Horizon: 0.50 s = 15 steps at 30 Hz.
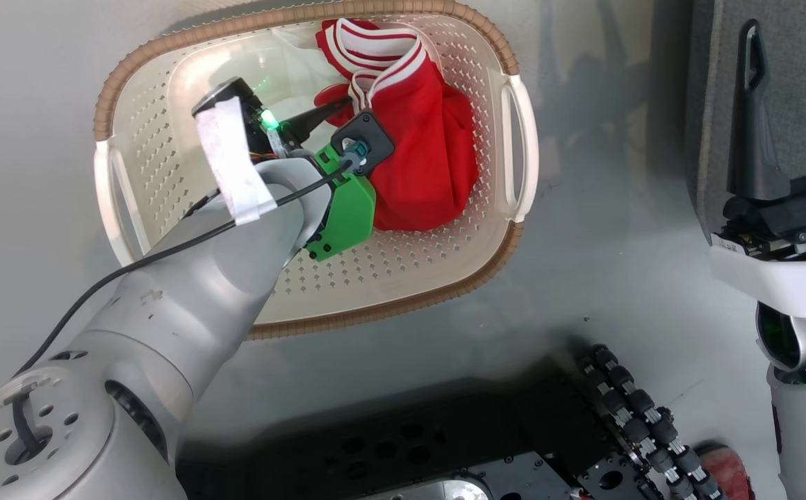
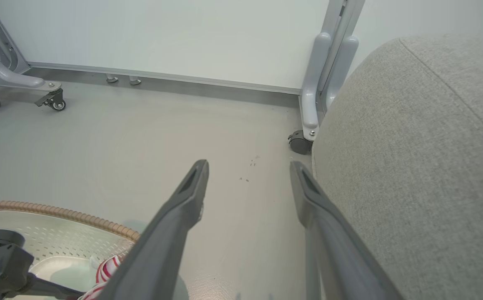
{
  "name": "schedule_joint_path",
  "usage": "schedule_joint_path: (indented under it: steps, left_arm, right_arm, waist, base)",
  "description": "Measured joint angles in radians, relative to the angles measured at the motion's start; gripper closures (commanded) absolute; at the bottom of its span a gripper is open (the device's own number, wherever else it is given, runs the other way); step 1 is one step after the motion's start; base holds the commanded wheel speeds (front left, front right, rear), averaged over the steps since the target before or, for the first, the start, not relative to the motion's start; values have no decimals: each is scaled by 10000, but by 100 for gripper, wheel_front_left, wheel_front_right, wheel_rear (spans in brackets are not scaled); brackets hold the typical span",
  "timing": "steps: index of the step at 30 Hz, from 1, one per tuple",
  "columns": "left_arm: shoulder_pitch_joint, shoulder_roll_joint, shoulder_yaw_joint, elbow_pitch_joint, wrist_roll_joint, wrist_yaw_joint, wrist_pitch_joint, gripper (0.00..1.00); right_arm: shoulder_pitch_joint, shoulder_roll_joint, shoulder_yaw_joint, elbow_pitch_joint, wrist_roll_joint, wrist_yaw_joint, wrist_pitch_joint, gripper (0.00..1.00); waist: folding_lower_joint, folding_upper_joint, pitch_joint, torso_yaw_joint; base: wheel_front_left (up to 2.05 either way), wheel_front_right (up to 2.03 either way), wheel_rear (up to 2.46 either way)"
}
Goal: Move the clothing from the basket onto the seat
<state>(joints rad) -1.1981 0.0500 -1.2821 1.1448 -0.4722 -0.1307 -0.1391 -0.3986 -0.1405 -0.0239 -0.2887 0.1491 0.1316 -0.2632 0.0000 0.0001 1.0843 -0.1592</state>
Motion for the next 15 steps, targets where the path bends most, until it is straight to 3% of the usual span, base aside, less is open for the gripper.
schedule_joint_path:
  steps: [14,15]
  left_arm:
    - [-165,-13,-2,59,67,790,-639,0]
    - [-182,-13,-2,48,65,802,-660,53]
  right_arm:
    - [186,-19,6,-42,73,0,0,0]
    - [187,-25,2,-44,73,0,0,0]
  waist:
    - [0,0,99,-58]
    - [0,0,106,-52]
  base:
    - [0,0,0]
    - [0,0,0]
